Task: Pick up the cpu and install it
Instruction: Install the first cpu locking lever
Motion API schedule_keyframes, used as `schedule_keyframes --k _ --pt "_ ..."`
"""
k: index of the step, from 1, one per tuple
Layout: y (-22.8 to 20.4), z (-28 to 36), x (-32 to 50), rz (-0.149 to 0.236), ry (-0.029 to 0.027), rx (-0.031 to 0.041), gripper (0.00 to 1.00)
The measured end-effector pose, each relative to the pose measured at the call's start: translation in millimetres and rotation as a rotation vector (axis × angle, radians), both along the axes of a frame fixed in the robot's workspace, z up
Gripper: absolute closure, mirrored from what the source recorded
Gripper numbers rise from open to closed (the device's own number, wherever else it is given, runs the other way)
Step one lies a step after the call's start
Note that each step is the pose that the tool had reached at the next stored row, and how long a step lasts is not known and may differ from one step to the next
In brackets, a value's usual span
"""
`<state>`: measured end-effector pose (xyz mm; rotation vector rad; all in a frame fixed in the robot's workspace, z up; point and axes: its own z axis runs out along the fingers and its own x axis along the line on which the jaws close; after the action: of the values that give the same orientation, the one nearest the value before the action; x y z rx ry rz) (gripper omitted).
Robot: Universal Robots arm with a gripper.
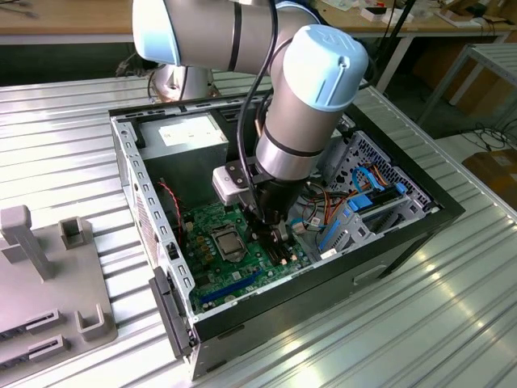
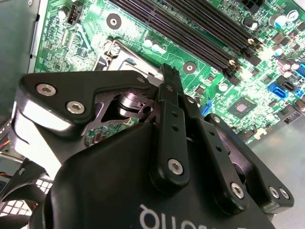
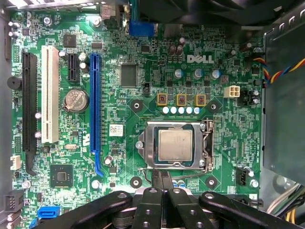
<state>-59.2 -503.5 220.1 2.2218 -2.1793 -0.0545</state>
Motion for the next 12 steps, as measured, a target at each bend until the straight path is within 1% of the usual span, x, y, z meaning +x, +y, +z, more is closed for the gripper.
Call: schedule_keyframes --k 4,8,12 --pt "-0.9 -2.9 0.0 0.005 0.0 0.0 0.89" --pt "-2.6 -4.5 0.0 0.009 0.0 0.0002 0.89" --pt "-4.7 -7.5 0.0 0.014 0.0 0.0 0.89"
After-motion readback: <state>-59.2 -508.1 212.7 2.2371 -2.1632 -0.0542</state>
